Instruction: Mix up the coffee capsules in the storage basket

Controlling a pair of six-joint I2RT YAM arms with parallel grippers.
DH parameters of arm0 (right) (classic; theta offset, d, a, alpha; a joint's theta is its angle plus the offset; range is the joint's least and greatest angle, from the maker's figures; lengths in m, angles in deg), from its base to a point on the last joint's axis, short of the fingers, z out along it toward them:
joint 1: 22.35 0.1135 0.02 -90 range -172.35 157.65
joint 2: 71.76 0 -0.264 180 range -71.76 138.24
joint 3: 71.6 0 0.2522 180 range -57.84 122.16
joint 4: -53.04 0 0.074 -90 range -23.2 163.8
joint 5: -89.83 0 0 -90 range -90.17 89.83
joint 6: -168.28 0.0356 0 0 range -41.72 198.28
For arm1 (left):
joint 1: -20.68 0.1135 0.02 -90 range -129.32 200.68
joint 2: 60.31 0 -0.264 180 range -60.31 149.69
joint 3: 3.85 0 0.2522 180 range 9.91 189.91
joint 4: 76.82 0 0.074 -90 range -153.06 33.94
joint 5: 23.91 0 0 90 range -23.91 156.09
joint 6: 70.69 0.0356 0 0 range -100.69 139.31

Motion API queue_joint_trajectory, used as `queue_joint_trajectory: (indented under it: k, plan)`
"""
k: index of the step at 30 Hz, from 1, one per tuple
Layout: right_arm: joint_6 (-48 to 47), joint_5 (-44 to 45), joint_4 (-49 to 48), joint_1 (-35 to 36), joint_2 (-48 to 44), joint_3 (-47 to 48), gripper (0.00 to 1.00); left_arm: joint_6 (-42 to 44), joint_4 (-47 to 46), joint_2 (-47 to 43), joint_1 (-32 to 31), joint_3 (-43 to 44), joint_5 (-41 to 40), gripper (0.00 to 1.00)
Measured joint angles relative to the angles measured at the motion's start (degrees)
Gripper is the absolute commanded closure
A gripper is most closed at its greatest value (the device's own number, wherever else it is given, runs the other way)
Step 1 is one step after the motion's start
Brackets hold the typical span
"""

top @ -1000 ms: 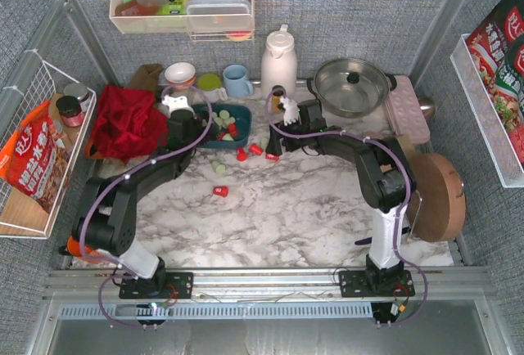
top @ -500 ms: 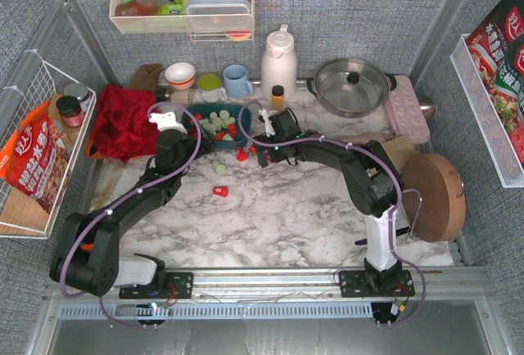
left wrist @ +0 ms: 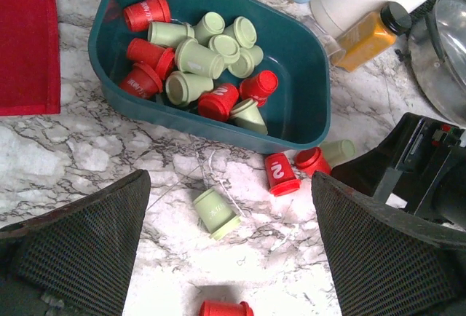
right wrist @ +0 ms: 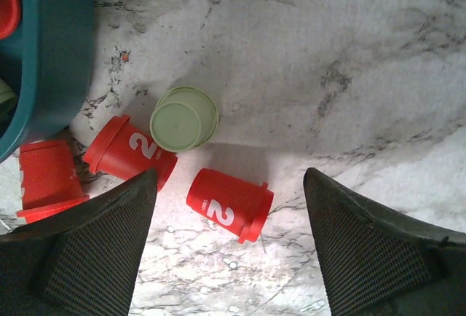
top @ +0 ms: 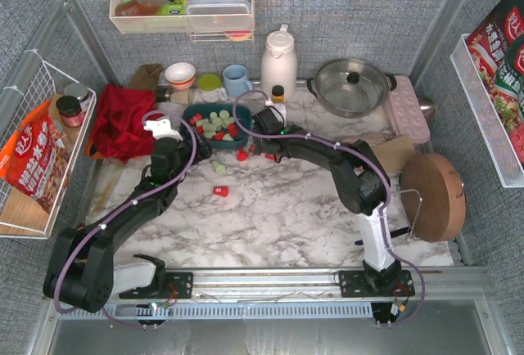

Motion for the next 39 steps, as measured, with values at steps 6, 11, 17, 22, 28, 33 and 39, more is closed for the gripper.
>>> queue_joint_trajectory:
  k: [6,11,17,22,28,33,39]
  plan:
    - [6.73,2.45,1.31,0.72,0.74,0.37,0.16,0.31,-0.04,-1.07,0.0,-1.11,-0.28,0.01]
    - [8.44,2.47,3.61,0.7,2.6,1.36,0.17,0.7,-0.02,-1.11,0.0,-1.31,-0.31,0.01]
    - [8.83,2.89,4.5,0.87,2.71,1.68,0.2,0.87,-0.07,-1.14,0.0,-1.84,-0.33,0.01]
    - [8.81,3.3,5.25,0.92,3.13,2.08,0.32,0.87,-0.07,-1.14,0.0,-2.12,-0.35,0.01]
    - [8.35,3.34,5.49,0.92,3.19,2.08,0.46,0.87,-0.04,-1.14,0.0,-2.12,-0.37,0.01]
    - [8.13,3.34,5.49,0.92,3.19,2.08,0.5,0.87,-0.04,-1.46,0.0,-2.12,-0.37,0.01]
    - [7.04,3.23,5.29,0.92,2.36,1.27,0.62,0.87,-0.09,-1.84,0.0,-2.19,-0.33,0.01]
